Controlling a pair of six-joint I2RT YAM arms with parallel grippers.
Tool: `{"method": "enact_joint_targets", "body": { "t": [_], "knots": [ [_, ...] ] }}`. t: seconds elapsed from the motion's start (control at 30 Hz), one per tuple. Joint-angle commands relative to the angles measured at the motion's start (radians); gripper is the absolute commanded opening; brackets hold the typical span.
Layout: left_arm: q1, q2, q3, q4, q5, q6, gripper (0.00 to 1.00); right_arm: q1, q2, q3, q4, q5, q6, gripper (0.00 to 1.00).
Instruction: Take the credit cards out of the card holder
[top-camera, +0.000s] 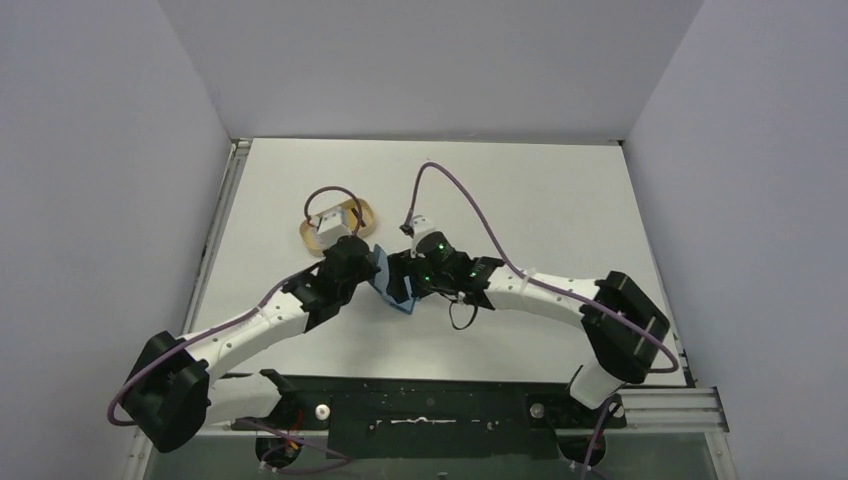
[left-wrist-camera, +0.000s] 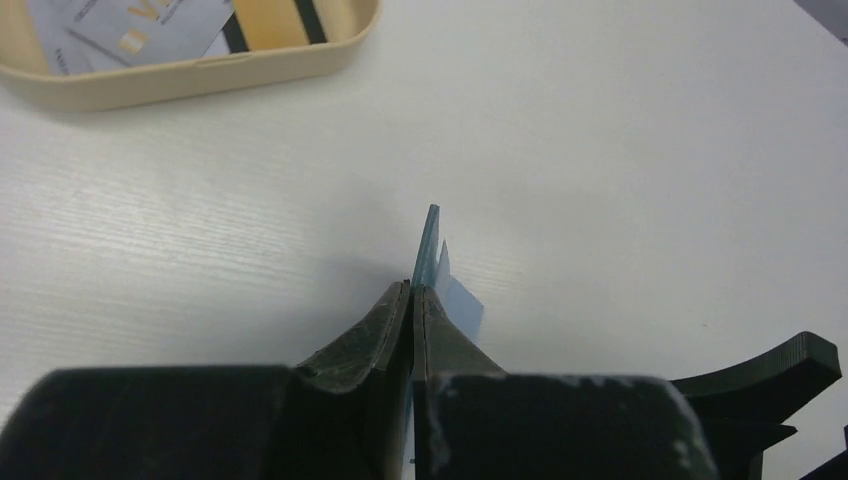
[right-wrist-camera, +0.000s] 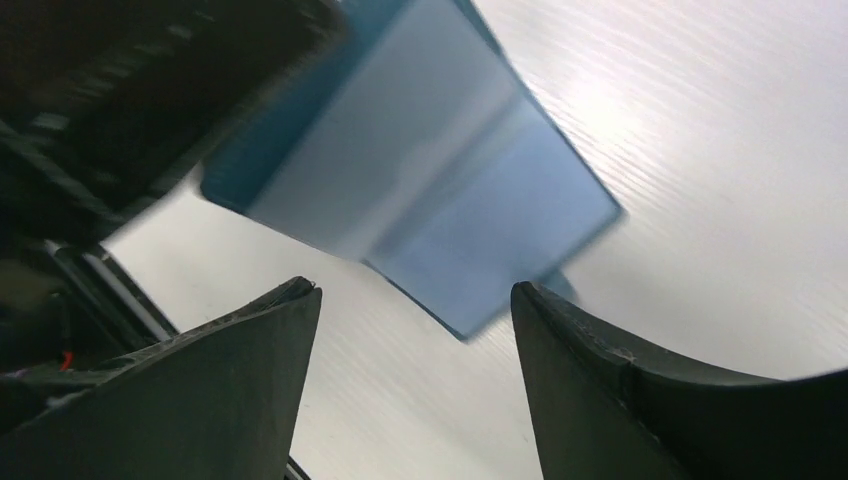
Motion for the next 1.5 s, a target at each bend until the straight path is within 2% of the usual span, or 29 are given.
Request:
{"method": "enact_joint_targets", "body": {
  "t": [0.0, 0.1, 0.3, 0.43, 0.57, 0.73, 0.87, 1.0, 1.07, 1.27, 1.47],
  "knots": [
    [-0.084, 0.005, 0.153, -0.145, -0.131, 0.100, 0.00, -0.025, -0.207, -0.130, 0.039, 0.286, 0.066, 0.72],
    [-0.153, 0.061, 0.212, -0.191, -0.193, 0.125, 0.00, -0.044, -0.348, -0.230, -0.014, 0.419, 0.105, 0.74],
    [-0.332, 0.260, 0.374, -0.318, -0.384, 0.150, 0.00, -0.126, -0.670, -0.405, -0.159, 0.537, 0.183, 0.75],
    [-0.400, 0.383, 0.471, -0.383, -0.451, 0.148, 0.00, -0.163, -0.834, -0.439, -0.267, 0.586, 0.195, 0.77],
    [-0.424, 0.458, 0.534, -0.433, -0.463, 0.128, 0.00, -0.192, -0.891, -0.432, -0.318, 0.579, 0.187, 0.79],
    [-0.423, 0.466, 0.555, -0.440, -0.443, 0.114, 0.00, -0.196, -0.872, -0.420, -0.269, 0.514, 0.164, 0.79],
    [-0.399, 0.432, 0.530, -0.450, -0.409, 0.063, 0.00, -0.198, -0.813, -0.408, -0.123, 0.276, 0.113, 0.79],
    [-0.304, 0.316, 0.308, -0.285, -0.274, -0.027, 0.00, -0.189, -0.694, -0.371, 0.049, 0.012, 0.130, 0.78],
    [-0.259, 0.266, 0.202, -0.202, -0.225, -0.074, 0.00, -0.176, -0.639, -0.365, 0.155, -0.062, 0.171, 0.78],
    [-0.169, 0.207, -0.047, 0.027, -0.124, -0.203, 0.00, -0.126, -0.488, -0.382, 0.414, -0.100, 0.304, 0.78],
    [-0.129, 0.220, -0.197, 0.220, -0.078, -0.264, 0.00, -0.025, -0.238, -0.280, 0.539, -0.073, 0.422, 0.77]
  ]
}}
